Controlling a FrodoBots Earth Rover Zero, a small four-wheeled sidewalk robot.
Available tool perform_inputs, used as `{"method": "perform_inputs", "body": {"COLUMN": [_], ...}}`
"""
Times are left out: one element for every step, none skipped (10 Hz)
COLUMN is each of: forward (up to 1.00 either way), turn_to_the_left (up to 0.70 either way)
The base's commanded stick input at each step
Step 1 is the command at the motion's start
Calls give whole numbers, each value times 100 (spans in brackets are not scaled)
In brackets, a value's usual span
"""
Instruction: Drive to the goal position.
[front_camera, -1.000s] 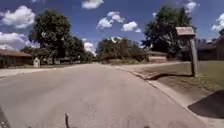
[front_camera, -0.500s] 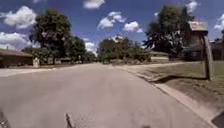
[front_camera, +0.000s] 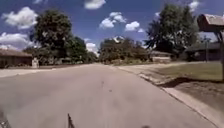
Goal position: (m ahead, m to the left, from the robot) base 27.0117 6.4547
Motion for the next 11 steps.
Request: {"method": "perform_inputs", "body": {"forward": [85,85,85,85,85,85,85,85,85,85,85], "turn_to_the_left": [0,0,0,0,0,0,0,0,0,0,0]}}
